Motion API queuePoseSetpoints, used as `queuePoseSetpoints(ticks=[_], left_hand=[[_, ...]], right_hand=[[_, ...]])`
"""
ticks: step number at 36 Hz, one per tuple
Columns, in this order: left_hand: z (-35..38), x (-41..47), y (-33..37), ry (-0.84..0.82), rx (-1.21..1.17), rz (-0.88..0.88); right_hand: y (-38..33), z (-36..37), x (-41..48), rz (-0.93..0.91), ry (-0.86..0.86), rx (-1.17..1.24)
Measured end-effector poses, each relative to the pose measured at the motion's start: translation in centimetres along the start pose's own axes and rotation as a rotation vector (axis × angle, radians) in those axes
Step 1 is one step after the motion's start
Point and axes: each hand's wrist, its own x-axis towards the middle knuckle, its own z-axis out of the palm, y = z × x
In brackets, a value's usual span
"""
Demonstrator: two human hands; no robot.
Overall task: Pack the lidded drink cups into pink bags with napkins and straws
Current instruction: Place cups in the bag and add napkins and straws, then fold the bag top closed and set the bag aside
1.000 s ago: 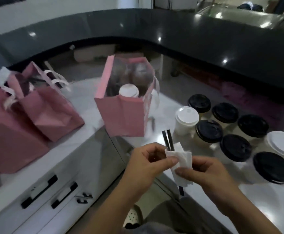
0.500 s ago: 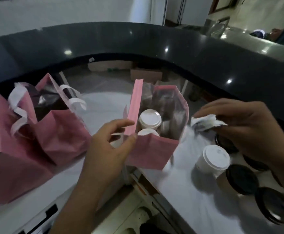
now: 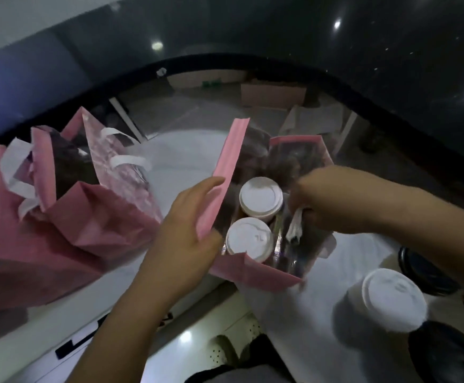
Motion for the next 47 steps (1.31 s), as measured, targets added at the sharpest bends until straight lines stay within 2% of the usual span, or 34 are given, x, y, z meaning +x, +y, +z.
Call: queuePoseSetpoints(ticks=[3, 5, 7, 10, 11, 13, 15, 18, 22, 27, 31, 34, 37, 40, 44, 47], left_hand=[[0.0, 0.4, -0.5, 0.04, -0.048, -0.016], [0.1, 0.9, -0.9, 0.06, -0.046, -0.013], [0.1, 1.5, -1.1, 0.082, -0.052, -0.008], [-0.1, 2.5, -1.0, 0.078, -0.068, 0.02], [-0.1, 2.9, -0.9, 0.067, -0.074, 0.03], [-0.4, 3.7, -0.8, 0.027, -0.102, 0.046], [-0.9, 4.5, -0.6, -0.04, -0.123, 0.065], [-1.8, 5.4, 0.0, -0.182, -0.143, 0.083], [-2.5, 6.3, 0.5, -0.328, -0.141, 0.113], [-2.5, 6.9, -0.4, -0.205, -0.198, 0.136], [-2.4, 7.1, -2.9, -0.048, -0.271, 0.073], [-2.6, 6.1, -5.0, -0.043, -0.408, -0.007], [-2.9, 4.5, -7.2, -0.142, -0.648, -0.071], [-2.7, 3.4, -10.6, -0.326, -0.807, -0.116], [-2.1, 3.3, -14.8, -0.571, -0.666, -0.037], [-2.0, 3.7, -15.8, -0.671, -0.51, 0.026]], right_hand=[[0.3, 0.7, -0.1, -0.044, -0.047, -0.016], [0.9, 0.4, -0.4, -0.067, -0.008, 0.007], [1.6, -0.2, -0.9, -0.046, 0.121, 0.12], [3.0, -0.3, -1.7, 0.003, 0.476, 0.404], [3.6, 0.0, -1.9, 0.059, 0.583, 0.48], [4.8, 1.1, -1.9, 0.241, 0.682, 0.656], [5.4, 2.1, -1.8, 0.417, 0.66, 0.883], [5.5, 3.1, -2.0, 0.551, 0.552, 1.22], [4.4, 4.5, -3.2, 0.613, 0.49, 1.381], [1.7, 5.6, -5.1, 0.726, 0.587, 1.461], [-1.1, 6.0, -6.0, 0.849, 0.673, 1.632], [-3.9, 6.1, -6.9, 0.886, 0.707, 1.761], [-7.1, 6.1, -7.5, 0.889, 0.735, 1.906], [-10.5, 6.4, -7.5, 0.867, 0.767, 2.021], [-14.1, 7.2, -7.2, 0.891, 0.886, 2.132], [-16.0, 7.6, -6.8, 0.9, 0.981, 2.181]])
